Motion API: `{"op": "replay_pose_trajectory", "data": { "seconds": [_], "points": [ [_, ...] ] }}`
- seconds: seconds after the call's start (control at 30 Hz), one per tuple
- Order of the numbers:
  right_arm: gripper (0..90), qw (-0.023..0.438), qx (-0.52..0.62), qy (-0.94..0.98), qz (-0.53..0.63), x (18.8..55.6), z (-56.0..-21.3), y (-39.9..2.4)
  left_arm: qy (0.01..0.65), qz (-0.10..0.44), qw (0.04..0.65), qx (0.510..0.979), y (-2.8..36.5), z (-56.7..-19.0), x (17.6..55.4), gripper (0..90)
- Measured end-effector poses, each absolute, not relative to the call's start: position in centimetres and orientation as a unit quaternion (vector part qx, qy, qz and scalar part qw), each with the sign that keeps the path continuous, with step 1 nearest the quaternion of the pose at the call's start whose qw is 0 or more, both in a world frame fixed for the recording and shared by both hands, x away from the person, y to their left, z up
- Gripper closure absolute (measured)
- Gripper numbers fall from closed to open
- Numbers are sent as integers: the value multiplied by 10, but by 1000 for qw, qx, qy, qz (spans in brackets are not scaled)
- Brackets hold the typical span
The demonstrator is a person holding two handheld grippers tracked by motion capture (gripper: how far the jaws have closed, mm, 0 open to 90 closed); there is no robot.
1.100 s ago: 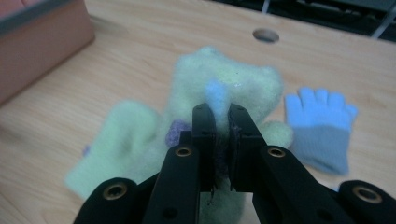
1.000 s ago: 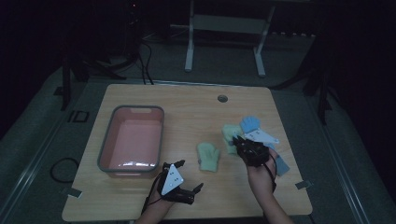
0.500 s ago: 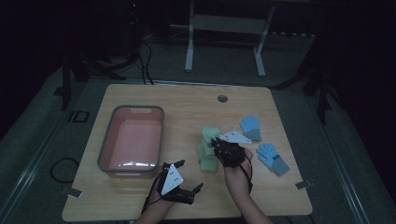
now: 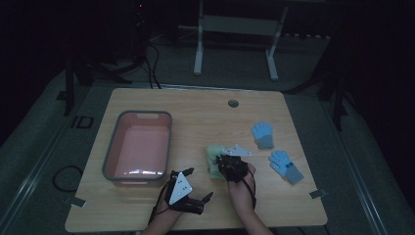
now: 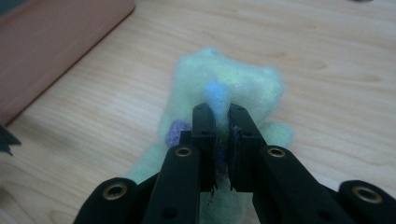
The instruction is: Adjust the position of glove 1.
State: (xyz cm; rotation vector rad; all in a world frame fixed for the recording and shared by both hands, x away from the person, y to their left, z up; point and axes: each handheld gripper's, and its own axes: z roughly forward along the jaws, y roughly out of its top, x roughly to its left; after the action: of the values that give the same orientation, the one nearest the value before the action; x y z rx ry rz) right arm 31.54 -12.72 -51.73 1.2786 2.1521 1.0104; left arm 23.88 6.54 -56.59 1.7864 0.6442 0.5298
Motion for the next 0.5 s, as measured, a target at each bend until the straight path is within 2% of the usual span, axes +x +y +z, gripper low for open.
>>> {"op": "replay_pose_trajectory", "data": {
  "seconds": [0.37,0.5],
  "points": [
    [804,209,465,785,352,314,-539,-127,274,223,554,754,66,-566,239,2],
    [742,197,462,785,361,313,-533,-131,275,220,551,757,66,-566,240,2]
  ]
}}
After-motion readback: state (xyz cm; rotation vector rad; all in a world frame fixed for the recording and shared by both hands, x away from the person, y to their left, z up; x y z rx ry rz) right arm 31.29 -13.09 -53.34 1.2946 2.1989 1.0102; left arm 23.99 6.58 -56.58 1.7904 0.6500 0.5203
